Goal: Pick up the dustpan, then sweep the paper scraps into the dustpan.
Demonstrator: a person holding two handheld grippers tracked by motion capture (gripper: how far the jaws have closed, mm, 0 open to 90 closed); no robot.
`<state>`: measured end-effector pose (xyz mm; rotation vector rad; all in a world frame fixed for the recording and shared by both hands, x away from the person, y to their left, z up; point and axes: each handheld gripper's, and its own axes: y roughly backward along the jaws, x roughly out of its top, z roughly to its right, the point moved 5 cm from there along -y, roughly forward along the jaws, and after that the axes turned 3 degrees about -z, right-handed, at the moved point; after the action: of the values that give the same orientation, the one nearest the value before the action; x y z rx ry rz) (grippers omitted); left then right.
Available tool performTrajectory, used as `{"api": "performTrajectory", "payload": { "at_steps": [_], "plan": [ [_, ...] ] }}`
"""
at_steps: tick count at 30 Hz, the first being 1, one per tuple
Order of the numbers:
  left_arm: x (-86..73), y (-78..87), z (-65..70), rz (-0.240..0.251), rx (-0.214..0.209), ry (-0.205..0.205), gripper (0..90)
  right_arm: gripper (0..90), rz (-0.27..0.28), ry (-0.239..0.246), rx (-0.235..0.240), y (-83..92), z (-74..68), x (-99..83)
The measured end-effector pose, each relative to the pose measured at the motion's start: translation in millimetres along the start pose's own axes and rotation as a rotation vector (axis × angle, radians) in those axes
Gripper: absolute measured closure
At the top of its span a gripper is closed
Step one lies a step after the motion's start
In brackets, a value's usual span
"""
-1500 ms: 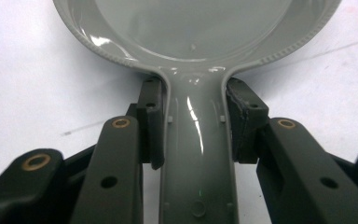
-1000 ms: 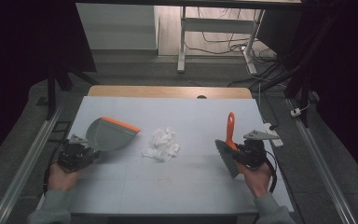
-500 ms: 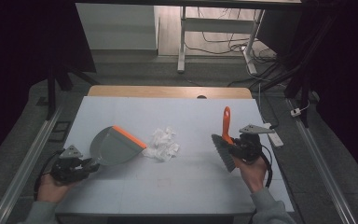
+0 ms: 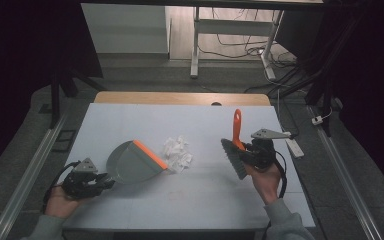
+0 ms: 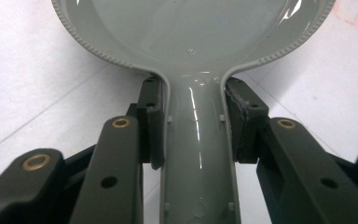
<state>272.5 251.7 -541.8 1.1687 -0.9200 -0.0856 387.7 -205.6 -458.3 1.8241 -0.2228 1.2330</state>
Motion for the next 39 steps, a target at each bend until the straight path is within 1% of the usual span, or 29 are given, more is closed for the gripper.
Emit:
{"api": "performTrajectory", "payload": {
  "at_steps": [3, 7, 8, 9, 11, 12, 13, 14, 16, 18, 20, 21, 22, 23, 25, 26, 27, 28, 29, 32, 33, 35, 36, 37, 38, 39],
  "plan": [
    [-3.4, 1.9, 1.0, -0.004, 0.004, -0.011, 62.6, 70.3, 0.008, -0.001, 0.002, -1.5, -0.6, 5.4],
    [-10.9, 5.4, 3.3, -0.003, -0.006, -0.040, 62.6, 70.3, 0.011, 0.003, 0.004, -4.0, -1.8, 10.3],
    [-13.0, 4.6, 3.3, -0.010, 0.000, -0.054, 62.6, 70.3, 0.011, 0.001, 0.007, -7.1, -2.8, 13.9],
    [-13.0, 4.6, 3.3, -0.010, 0.000, -0.054, 62.5, 70.3, 0.014, -0.001, 0.010, -8.7, -3.1, 15.5],
    [-14.8, 2.8, 2.3, -0.026, 0.009, -0.075, 62.5, 70.3, 0.017, -0.009, 0.020, -14.6, -4.2, 21.0],
    [-14.8, 2.8, 2.3, -0.026, 0.009, -0.075, 62.5, 70.3, 0.017, -0.014, 0.025, -17.9, -5.0, 23.6],
    [-14.0, 1.4, 1.7, -0.034, 0.010, -0.090, 62.5, 70.3, 0.015, -0.019, 0.032, -21.7, -6.0, 26.4],
    [-14.0, 1.4, 1.7, -0.034, 0.010, -0.090, 62.5, 70.3, 0.009, -0.020, 0.037, -26.1, -7.2, 29.2],
    [-11.8, -1.0, 2.0, -0.041, 0.014, -0.108, 62.5, 70.3, -0.005, -0.017, 0.040, -35.7, -9.9, 35.2],
    [-10.8, -3.9, 2.9, -0.072, 0.031, -0.139, 62.5, 70.3, -0.016, -0.018, 0.048, -44.6, -12.4, 40.3],
    [-12.1, -3.9, 2.3, -0.077, 0.031, -0.142, 62.5, 70.3, -0.031, -0.020, 0.054, -56.7, -15.6, 46.1],
    [-12.1, -3.9, 2.3, -0.077, 0.031, -0.142, 62.5, 70.3, -0.031, -0.020, 0.054, -56.7, -15.6, 46.1],
    [-12.7, -3.3, 1.3, -0.077, 0.029, -0.143, 62.5, 70.3, -0.037, -0.018, 0.053, -61.6, -16.7, 48.4],
    [-12.9, -3.2, 0.0, -0.078, 0.028, -0.147, 62.5, 70.3, -0.051, -0.016, 0.057, -71.6, -19.3, 52.2],
    [-12.6, -3.8, -0.4, -0.081, 0.027, -0.153, 62.5, 70.3, -0.066, -0.019, 0.058, -81.3, -21.6, 55.4],
    [-12.4, -3.8, -0.6, -0.080, 0.024, -0.156, 62.5, 70.3, -0.070, -0.018, 0.060, -85.2, -22.4, 56.4],
    [-12.4, -3.8, -0.6, -0.080, 0.024, -0.156, 62.5, 70.3, -0.070, -0.018, 0.060, -85.2, -22.4, 56.4],
    [-12.9, -2.9, -1.2, -0.082, 0.019, -0.164, 62.5, 70.3, -0.084, -0.018, 0.060, -95.8, -24.1, 58.8],
    [-13.6, -1.0, -1.7, -0.084, 0.018, -0.170, 62.5, 70.3, -0.084, -0.018, 0.060, -95.8, -24.1, 58.8],
    [-17.8, 4.2, -3.8, -0.095, 0.012, -0.178, 62.5, 70.3, -0.092, -0.033, 0.064, -110.1, -24.7, 60.8],
    [-18.5, 4.1, -4.4, -0.093, 0.012, -0.179, 62.5, 70.3, -0.092, -0.033, 0.064, -110.1, -24.7, 60.8],
    [-18.5, 1.8, -4.4, -0.096, 0.010, -0.185, 62.5, 70.3, -0.106, -0.042, 0.062, -120.1, -24.7, 60.8],
    [-18.0, 0.5, -3.8, -0.097, 0.007, -0.184, 62.5, 70.3, -0.106, -0.042, 0.062, -120.1, -24.7, 60.8],
    [-17.4, 0.0, -3.7, -0.101, 0.008, -0.194, 62.5, 70.3, -0.112, -0.044, 0.060, -123.5, -24.3, 61.0],
    [-16.4, -0.6, -3.0, -0.098, 0.006, -0.191, 62.5, 70.3, -0.119, -0.054, 0.056, -130.4, -23.5, 61.9],
    [-15.5, -0.8, -2.7, -0.103, 0.005, -0.196, 62.5, 70.3, -0.119, -0.054, 0.056, -130.4, -23.5, 61.9]
  ]
}}
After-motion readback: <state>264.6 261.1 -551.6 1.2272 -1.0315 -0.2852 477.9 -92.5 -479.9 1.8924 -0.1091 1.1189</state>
